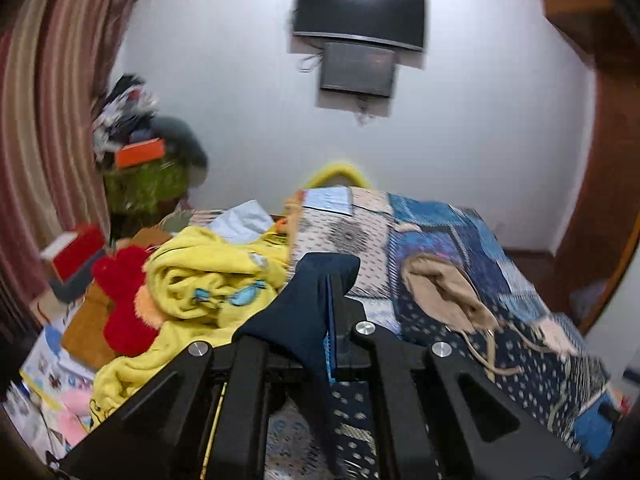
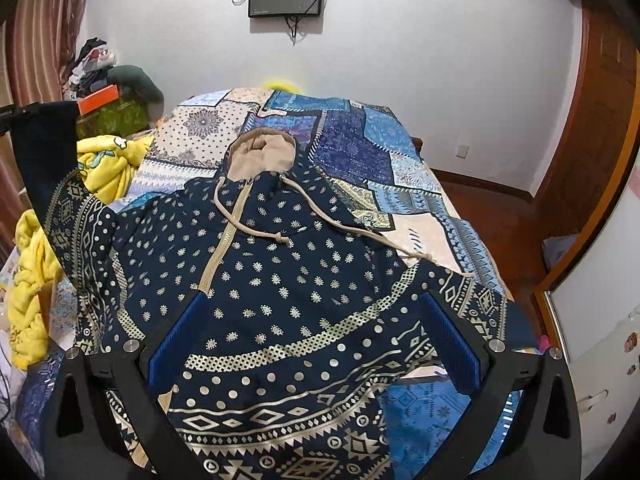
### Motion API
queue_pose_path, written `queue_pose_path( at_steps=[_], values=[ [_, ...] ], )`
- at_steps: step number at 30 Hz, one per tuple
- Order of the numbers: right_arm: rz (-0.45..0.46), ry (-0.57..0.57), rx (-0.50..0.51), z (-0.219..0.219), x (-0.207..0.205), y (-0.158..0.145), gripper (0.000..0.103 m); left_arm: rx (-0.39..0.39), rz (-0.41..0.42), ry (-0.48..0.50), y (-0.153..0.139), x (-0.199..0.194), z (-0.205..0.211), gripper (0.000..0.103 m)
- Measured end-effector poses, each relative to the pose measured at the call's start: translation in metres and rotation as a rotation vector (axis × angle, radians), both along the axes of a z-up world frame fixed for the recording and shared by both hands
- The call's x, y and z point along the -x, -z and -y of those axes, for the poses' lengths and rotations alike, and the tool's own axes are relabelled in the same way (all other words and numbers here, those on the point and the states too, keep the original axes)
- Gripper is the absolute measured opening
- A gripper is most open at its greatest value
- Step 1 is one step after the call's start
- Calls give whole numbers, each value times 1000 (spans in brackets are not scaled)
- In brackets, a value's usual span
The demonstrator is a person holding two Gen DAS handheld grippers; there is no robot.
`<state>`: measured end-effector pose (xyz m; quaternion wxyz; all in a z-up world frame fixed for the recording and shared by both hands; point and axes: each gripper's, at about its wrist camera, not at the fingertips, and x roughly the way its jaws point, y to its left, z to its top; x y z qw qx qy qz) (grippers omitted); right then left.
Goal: Fold large clothes
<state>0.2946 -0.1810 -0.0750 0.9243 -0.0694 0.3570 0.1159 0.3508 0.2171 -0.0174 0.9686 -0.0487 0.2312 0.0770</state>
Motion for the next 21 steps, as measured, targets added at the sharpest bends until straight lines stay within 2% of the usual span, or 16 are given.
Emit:
queue_pose_path(
  at_steps=[5,9,14,21],
  values=[
    [17,-11,-3,5,5,-10,103,-65,-59,118,21,0,68,5],
    [37,-12,-2,10,8,-14,103,-47,-144,217,51,-3,114,5],
    [21,1,-28,20,9,-12,103,-43,-262,309,94,-9,165,5],
    [-8,27,-25,34,6,-1,103,-9,-421,352,157,-19,202,5]
  ],
)
